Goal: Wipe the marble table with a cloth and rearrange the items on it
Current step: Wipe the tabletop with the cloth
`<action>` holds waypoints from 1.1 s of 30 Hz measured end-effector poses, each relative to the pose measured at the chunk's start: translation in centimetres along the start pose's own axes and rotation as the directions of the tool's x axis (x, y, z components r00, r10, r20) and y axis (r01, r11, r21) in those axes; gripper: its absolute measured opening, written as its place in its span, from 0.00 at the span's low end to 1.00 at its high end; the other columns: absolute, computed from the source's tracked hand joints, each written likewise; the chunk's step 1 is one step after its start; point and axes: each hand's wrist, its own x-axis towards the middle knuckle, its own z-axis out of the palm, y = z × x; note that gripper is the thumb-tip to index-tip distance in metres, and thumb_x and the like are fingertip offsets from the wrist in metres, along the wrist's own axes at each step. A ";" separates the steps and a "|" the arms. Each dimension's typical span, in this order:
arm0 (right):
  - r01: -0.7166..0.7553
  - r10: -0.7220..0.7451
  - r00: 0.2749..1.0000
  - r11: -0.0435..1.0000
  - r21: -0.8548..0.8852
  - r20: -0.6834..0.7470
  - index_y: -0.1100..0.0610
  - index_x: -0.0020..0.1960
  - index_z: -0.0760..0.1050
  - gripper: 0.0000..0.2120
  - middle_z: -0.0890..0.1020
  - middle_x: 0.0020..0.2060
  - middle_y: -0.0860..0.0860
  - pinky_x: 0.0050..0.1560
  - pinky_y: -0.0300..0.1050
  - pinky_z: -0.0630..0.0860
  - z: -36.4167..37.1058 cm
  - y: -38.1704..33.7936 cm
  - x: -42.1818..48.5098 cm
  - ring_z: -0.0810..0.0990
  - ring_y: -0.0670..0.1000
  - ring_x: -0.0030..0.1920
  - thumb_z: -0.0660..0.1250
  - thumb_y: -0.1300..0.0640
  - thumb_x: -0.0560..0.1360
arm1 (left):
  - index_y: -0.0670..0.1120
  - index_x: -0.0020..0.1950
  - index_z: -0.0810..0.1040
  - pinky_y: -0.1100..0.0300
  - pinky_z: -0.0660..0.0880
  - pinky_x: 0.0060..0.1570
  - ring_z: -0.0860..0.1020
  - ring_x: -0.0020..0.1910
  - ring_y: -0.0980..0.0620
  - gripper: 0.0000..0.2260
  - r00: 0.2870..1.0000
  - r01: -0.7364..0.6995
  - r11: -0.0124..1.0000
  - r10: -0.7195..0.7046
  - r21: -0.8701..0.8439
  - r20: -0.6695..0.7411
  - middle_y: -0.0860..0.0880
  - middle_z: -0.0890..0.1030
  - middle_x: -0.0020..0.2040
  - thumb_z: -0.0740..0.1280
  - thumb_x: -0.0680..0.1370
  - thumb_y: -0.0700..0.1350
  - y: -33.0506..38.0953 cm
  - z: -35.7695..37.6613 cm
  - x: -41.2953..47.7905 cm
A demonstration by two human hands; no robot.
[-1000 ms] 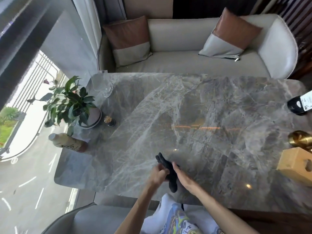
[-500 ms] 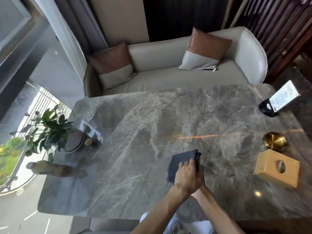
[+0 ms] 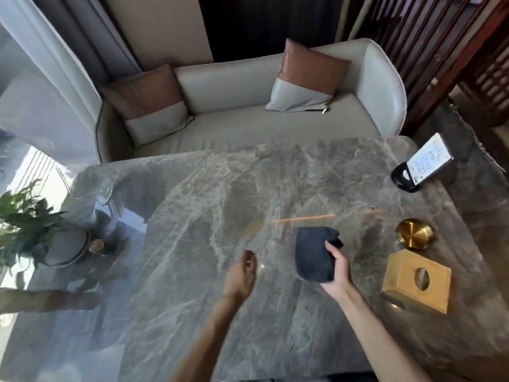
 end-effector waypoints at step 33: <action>0.450 -0.309 0.786 -0.308 -0.839 0.535 0.40 0.77 0.46 0.26 0.47 0.77 0.37 0.77 0.46 0.36 12.3 16.4 19.4 0.38 0.41 0.77 0.40 0.41 0.79 | 0.49 0.78 0.52 0.44 0.49 0.76 0.51 0.78 0.48 0.30 0.948 0.063 0.884 0.092 0.463 -0.304 0.46 0.53 0.79 0.49 0.75 0.50 -25.5 -5.0 12.5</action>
